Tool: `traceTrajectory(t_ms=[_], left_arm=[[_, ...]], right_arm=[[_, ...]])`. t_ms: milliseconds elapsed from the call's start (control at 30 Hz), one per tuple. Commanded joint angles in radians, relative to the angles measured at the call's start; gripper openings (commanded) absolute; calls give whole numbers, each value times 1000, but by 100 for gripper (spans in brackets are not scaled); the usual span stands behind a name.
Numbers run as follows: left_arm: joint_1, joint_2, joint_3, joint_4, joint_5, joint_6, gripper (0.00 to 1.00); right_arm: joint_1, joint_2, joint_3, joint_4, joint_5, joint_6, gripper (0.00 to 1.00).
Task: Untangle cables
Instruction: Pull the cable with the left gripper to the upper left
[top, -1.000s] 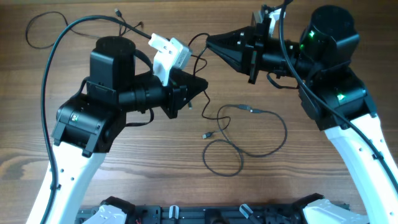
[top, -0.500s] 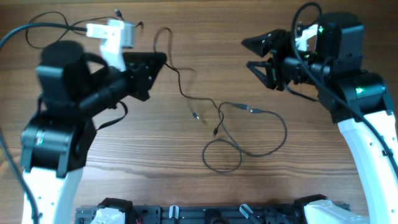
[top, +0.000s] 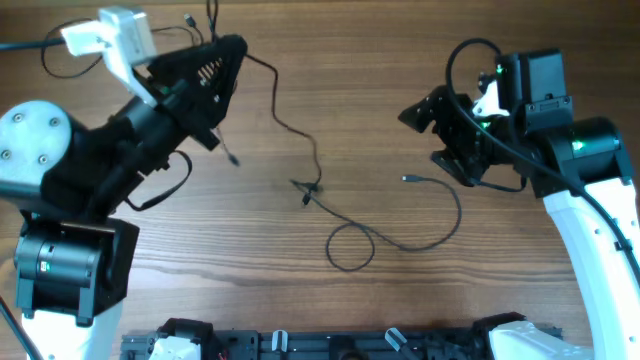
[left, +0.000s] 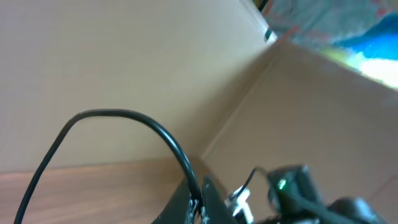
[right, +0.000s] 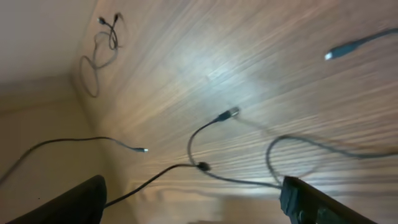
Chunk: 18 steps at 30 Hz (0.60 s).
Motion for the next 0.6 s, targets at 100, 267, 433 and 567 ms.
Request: traceTrajectory(t_ms=[100,267,433,567], left_arm=[[7,-5,8,142,-31,-268,4],[7,0,8,234,-31,-311,4],[7,2,8,268,-52,-354,4],[7,16,8,268,-54,-380,4]], right_arm=[[3,3,10,-26,40,-262,99],[13,8,9,-37,41,-308,100],[53,26,8,-45,39,-322,100],[121,58,8,-40,-39,-507,100]])
